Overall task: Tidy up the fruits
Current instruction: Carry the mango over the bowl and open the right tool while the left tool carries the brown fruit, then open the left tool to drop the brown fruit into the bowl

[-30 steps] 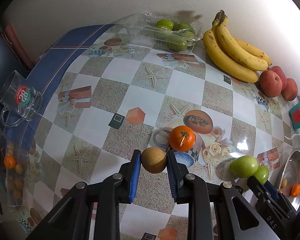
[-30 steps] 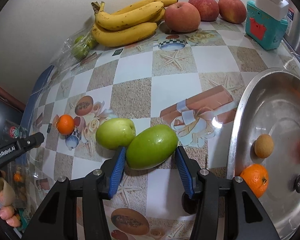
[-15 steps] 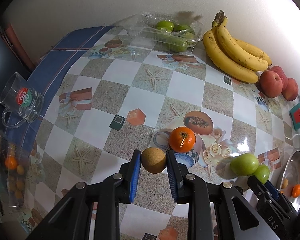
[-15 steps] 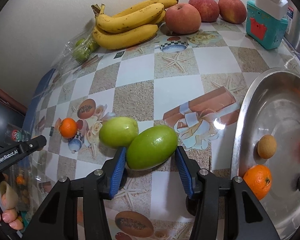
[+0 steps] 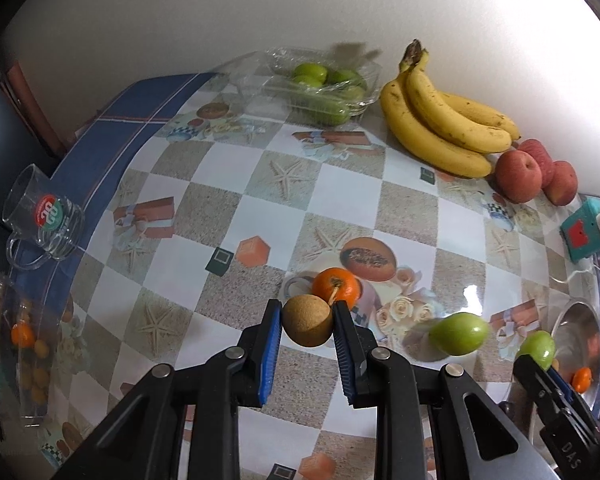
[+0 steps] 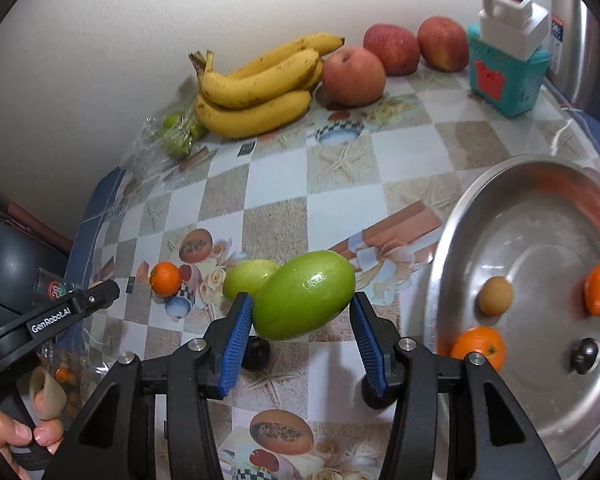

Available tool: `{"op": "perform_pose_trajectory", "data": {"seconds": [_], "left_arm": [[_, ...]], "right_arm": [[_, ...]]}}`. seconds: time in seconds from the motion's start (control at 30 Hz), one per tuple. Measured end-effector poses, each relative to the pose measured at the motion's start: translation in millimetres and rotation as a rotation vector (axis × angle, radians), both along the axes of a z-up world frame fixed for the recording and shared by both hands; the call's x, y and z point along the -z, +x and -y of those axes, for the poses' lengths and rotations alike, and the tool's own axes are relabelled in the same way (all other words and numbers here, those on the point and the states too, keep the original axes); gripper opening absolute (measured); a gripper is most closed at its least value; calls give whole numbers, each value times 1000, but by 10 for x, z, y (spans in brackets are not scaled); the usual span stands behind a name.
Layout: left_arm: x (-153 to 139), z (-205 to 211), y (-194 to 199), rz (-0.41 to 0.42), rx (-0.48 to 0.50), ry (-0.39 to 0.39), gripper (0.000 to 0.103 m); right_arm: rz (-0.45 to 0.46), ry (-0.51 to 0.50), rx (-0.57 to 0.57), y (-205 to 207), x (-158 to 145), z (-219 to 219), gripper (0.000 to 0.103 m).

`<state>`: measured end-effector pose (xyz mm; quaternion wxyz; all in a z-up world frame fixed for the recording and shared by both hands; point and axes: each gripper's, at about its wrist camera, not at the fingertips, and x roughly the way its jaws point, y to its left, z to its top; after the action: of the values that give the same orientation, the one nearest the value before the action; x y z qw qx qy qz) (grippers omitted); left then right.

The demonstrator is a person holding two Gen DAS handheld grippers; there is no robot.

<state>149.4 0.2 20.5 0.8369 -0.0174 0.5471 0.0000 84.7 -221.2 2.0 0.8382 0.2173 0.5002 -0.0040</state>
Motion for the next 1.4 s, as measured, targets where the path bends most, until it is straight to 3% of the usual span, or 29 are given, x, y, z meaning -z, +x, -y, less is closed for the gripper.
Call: {"op": "perform_pose_trajectory", "data": {"seconds": [0.4, 0.87, 0.97, 1.4], "left_arm": [[-154, 536, -160, 35, 134, -29, 27], [-234, 1635, -582, 46, 435, -48, 27], [-235, 1887, -716, 44, 510, -59, 28], [92, 2545, -1114, -26, 701, -46, 28]], "right_arm": [[5, -44, 104, -225, -224, 379, 52], [-33, -60, 313, -605, -230, 1163, 52], [-28, -54, 344, -695, -249, 1307, 41], [-38, -42, 376, -821, -214, 1488, 41]]}}
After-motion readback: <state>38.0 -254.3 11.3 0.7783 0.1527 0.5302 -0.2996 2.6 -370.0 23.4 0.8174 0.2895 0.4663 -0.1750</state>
